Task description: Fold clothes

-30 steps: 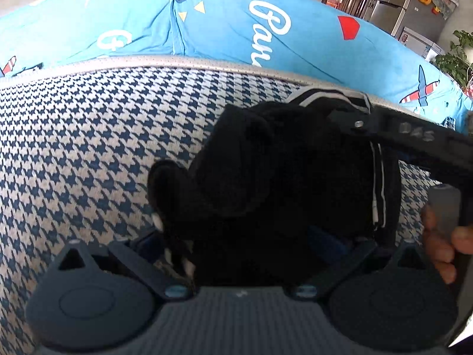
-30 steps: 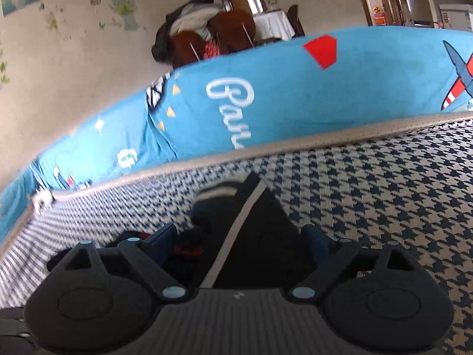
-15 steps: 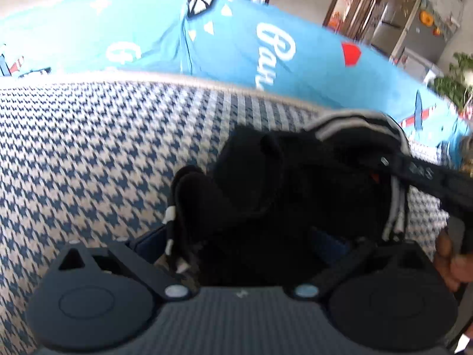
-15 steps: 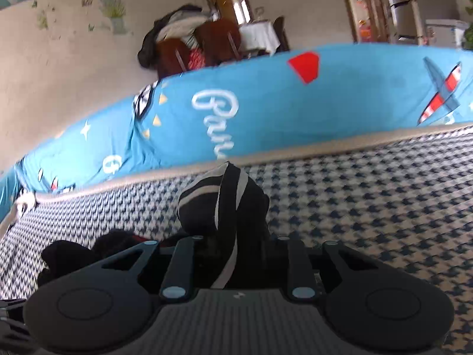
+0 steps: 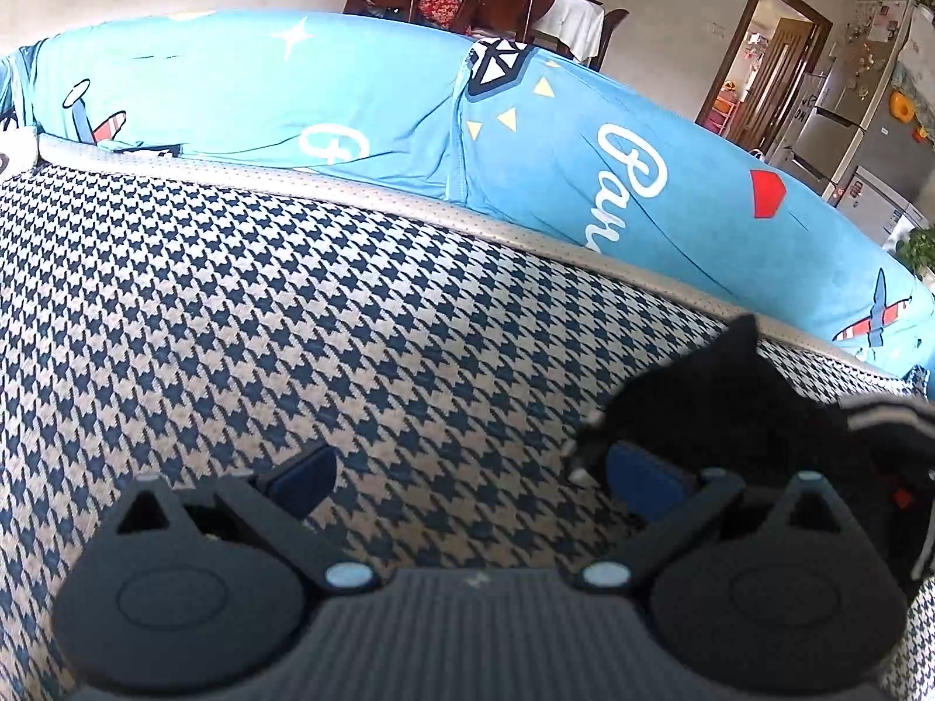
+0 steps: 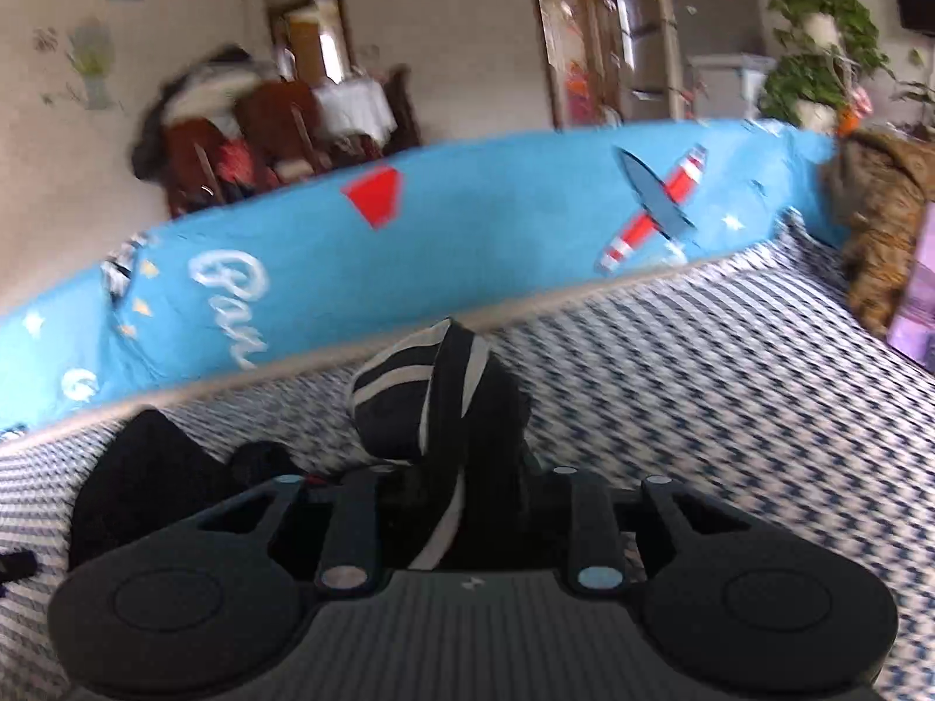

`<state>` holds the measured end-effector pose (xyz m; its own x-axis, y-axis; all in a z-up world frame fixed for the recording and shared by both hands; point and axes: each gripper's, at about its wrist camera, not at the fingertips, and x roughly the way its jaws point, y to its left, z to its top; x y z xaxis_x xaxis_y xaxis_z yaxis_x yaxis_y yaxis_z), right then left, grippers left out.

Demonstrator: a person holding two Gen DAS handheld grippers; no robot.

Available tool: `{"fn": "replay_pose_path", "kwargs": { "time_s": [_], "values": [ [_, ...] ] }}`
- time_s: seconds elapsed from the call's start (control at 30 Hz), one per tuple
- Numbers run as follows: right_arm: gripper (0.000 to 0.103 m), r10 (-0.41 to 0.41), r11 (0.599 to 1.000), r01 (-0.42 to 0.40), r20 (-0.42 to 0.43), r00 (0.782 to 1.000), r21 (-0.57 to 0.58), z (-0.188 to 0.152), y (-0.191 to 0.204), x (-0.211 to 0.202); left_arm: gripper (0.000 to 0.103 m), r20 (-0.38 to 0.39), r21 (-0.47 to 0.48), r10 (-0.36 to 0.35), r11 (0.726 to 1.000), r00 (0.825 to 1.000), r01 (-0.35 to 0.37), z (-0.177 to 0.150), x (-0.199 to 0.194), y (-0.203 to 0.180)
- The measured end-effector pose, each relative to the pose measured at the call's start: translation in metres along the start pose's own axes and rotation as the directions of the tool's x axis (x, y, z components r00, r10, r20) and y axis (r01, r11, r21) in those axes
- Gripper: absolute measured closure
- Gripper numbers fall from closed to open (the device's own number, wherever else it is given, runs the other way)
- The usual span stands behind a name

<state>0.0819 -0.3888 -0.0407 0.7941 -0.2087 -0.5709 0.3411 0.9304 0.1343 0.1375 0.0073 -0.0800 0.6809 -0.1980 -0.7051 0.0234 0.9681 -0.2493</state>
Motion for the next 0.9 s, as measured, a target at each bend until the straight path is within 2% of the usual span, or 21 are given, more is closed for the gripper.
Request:
{"fn": "replay_pose_path", "kwargs": {
  "time_s": [0.07, 0.17, 0.27, 0.47, 0.57, 0.63, 0.73, 0.8, 0.9],
  "values": [
    [0.068, -0.033, 0.999, 0.033, 0.012, 0.999, 0.035, 0.001, -0.012, -0.005, 0.0, 0.0, 0.005, -0.002, 1.0, 1.0, 0.002, -0.001, 0.003, 0.0],
    [0.068, -0.018, 0.998, 0.015, 0.049, 0.999, 0.061, 0.005, -0.023, -0.013, 0.0, -0.005, 0.024, -0.011, 1.0, 1.0, 0.012, -0.003, 0.004, -0.005],
    [0.068, 0.023, 0.998, -0.028, 0.075, 0.997, 0.058, 0.008, -0.022, -0.018, 0.0, -0.009, 0.04, -0.018, 0.999, 1.0, 0.018, -0.006, 0.006, -0.012],
    [0.064, -0.003, 0.999, -0.002, 0.141, 0.99, 0.035, 0.014, -0.014, -0.028, 0.0, -0.023, 0.051, -0.029, 0.998, 0.999, 0.03, -0.008, 0.01, -0.017],
    [0.052, -0.063, 0.996, 0.057, 0.093, 0.994, 0.069, 0.017, -0.021, -0.024, 0.0, -0.021, 0.051, -0.032, 0.998, 0.999, 0.033, -0.008, 0.01, -0.017],
    [0.052, -0.09, 0.991, 0.083, 0.062, 0.994, 0.105, 0.017, -0.029, -0.022, 0.0, -0.019, 0.048, -0.029, 0.998, 0.999, 0.03, -0.007, 0.009, -0.016],
    [0.05, -0.052, 0.988, 0.048, 0.025, 0.998, 0.143, 0.017, -0.041, -0.023, 0.0, -0.018, 0.039, -0.027, 0.999, 0.999, 0.028, -0.006, 0.01, -0.015],
    [0.045, -0.019, 0.99, 0.018, 0.002, 1.0, 0.136, 0.014, -0.045, -0.026, 0.0, -0.018, 0.041, -0.025, 0.999, 1.0, 0.026, -0.006, 0.01, -0.014],
    [0.036, -0.014, 0.993, 0.012, 0.013, 1.0, 0.12, 0.009, -0.046, -0.035, 0.0, -0.019, 0.047, -0.019, 0.999, 1.0, 0.02, -0.007, 0.01, -0.015]
  ]
}}
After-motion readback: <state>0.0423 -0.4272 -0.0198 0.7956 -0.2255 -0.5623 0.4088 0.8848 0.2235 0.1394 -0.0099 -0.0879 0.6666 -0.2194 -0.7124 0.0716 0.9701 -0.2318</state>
